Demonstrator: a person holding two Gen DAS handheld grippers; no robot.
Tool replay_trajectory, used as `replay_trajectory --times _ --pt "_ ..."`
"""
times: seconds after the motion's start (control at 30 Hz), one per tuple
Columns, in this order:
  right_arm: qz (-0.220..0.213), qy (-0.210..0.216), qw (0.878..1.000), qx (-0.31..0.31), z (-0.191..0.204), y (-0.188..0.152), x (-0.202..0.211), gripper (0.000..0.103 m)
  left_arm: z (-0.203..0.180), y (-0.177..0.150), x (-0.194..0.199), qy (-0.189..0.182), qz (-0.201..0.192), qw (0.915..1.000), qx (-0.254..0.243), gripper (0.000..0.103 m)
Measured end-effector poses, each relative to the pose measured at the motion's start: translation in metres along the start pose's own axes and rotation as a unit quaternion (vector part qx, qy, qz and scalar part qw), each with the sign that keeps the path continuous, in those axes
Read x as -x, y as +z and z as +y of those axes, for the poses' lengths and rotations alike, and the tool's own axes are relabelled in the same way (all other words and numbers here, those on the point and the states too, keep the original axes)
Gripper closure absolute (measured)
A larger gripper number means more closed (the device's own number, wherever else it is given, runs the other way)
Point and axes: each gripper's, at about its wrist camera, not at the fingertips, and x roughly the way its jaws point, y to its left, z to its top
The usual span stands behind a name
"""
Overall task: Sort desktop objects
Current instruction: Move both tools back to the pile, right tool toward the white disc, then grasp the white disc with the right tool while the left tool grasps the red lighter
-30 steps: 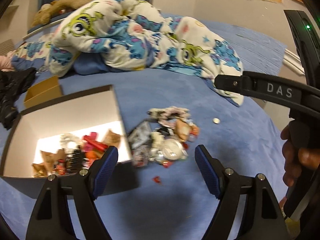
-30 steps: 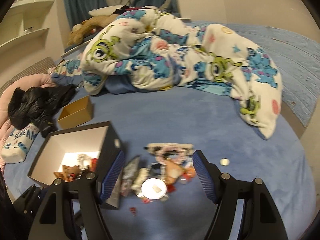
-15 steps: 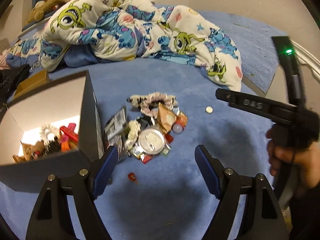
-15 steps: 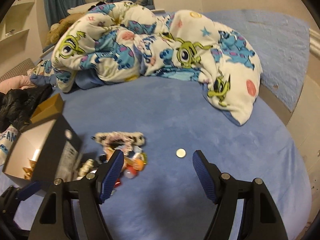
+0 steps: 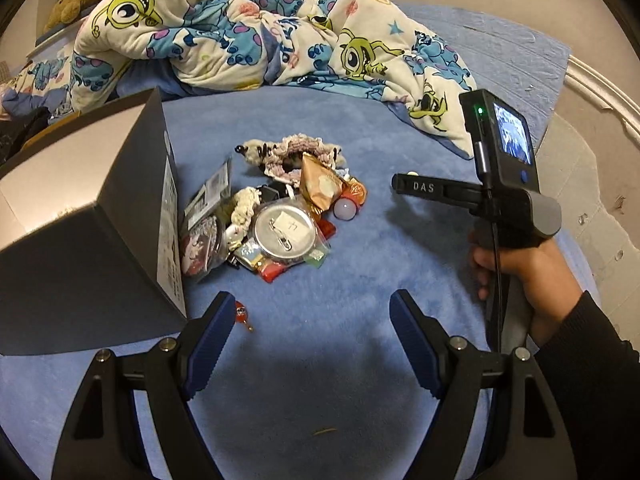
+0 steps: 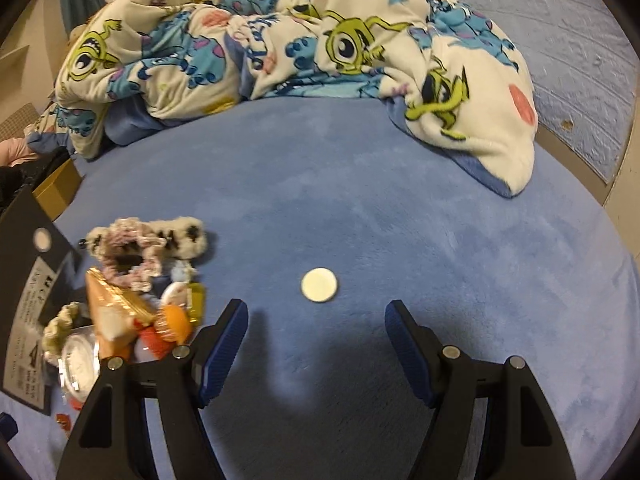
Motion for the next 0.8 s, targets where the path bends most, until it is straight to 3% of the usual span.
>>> replay_trajectory --times 0.33,0.37,0.43,0.5,0.57,0.8 --pt "-0.002 -0.02 1.0 0.002 0.003 0.01 -0.009 0.032 0.009 -0.003 -0.004 0.005 0.006 0.9999 0.012 0.023" --pt "-0.002 -0.023 1.0 0.002 0.003 0.01 -0.009 0.036 0.009 -0.004 -0.004 0.006 0.008 0.9999 0.011 0.023" --pt "0.0 -0.045 0.999 -0.002 0.001 0.009 -0.011 0.062 0.008 -0.005 -0.005 0.005 0.011 0.9999 0.008 0.023" --pt "0.0 -0.048 0.999 -0.009 -0.004 0.009 -0.011 0.07 0.009 -0.006 -0.006 0.005 0.016 0.9998 0.009 0.023" --pt "0.0 -0.051 0.999 -0.011 -0.007 0.009 -0.011 0.086 0.009 -0.007 -0.007 0.011 0.015 0.9998 0.01 0.023" --pt "0.001 -0.037 0.999 -0.011 -0.008 0.009 -0.006 0.086 0.015 -0.017 -0.003 0.038 -0.002 0.9989 0.029 0.023"
